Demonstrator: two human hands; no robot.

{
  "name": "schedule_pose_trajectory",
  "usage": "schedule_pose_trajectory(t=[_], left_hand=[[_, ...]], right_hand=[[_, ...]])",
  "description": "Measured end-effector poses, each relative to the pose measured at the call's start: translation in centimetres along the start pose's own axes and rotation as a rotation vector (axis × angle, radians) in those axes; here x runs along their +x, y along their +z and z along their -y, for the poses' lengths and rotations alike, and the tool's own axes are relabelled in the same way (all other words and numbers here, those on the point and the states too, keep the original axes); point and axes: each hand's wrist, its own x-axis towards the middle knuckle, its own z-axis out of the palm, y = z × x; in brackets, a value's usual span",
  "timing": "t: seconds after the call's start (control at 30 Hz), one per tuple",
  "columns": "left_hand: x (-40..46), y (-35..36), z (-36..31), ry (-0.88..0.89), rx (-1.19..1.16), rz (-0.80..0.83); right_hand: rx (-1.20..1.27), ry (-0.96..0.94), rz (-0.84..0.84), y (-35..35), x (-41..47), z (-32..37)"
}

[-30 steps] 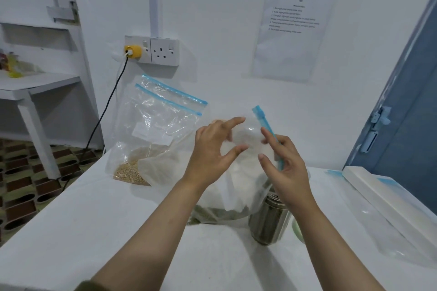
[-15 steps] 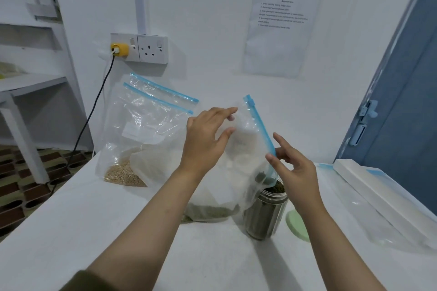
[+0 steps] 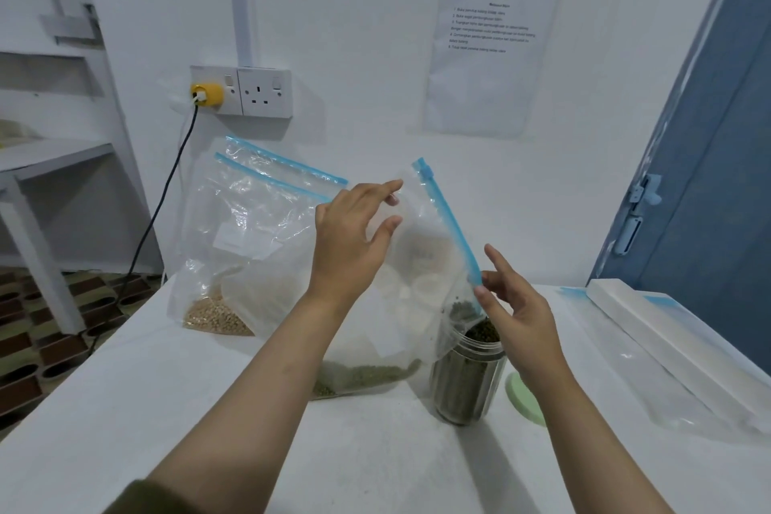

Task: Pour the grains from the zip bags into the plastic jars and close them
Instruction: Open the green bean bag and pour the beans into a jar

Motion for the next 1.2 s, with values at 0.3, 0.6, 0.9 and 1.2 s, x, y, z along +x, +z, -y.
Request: schedule_pose_trajectory(t=[0.3,0.6,0.9,1.2], left_hand=[[-0.2,-0.3,-0.1,-0.03,-0.034,-0.034],[-0.1,-0.3,-0.4,-0.066,-0.042,-0.054],[-0.5,0.2,-0.2,-0.066,-0.042,-0.027],[-0.4,0.3,0.2,-0.074,-0.041,-0.041]], right_hand=[[0.037,-0.107,-0.078,0.3,1.1,0.4],[0.056,-0.158,-0.065,0.0,2.3,0.8],[-0.013,-0.051,0.007,-0.7,-0.2,-0.7],[-0.058,0.018,0.121,-1.3,-0.6,-2.1]])
